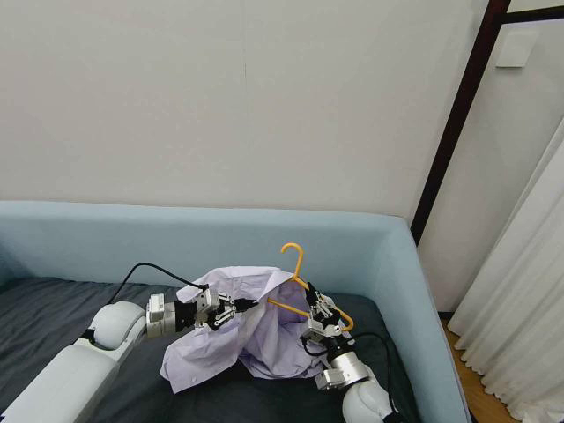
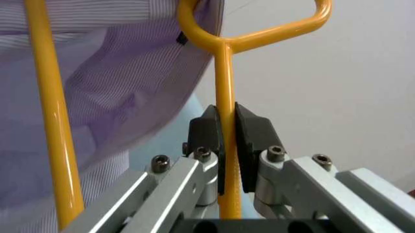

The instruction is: Pick up the clothes from the sofa and hang them on the clothes hanger.

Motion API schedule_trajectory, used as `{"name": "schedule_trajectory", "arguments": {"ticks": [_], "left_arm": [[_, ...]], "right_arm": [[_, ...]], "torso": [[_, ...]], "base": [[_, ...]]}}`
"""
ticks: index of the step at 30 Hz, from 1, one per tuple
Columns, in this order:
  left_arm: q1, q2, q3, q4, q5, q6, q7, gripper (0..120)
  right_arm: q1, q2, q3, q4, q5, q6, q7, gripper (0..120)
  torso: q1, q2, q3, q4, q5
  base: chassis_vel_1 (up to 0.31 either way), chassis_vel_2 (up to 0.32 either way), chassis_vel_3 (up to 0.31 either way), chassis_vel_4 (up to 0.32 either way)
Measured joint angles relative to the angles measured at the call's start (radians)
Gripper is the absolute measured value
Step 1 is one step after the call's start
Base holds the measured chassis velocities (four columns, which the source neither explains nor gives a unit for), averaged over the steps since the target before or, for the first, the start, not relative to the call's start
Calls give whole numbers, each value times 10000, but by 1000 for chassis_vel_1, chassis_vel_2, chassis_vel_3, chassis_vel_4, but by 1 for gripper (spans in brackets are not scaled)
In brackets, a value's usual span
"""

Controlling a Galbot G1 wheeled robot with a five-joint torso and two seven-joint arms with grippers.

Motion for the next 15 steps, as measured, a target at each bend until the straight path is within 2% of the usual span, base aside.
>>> {"name": "schedule_trajectory", "arguments": {"ticks": [15], "left_arm": [[80, -63, 51, -68, 96, 52, 88, 0]], "right_arm": [[-716, -455, 631, 204, -632, -19, -226, 5]], "torso": [[0, 1, 0, 0, -1]], "base": [[0, 0, 0, 0]]}}
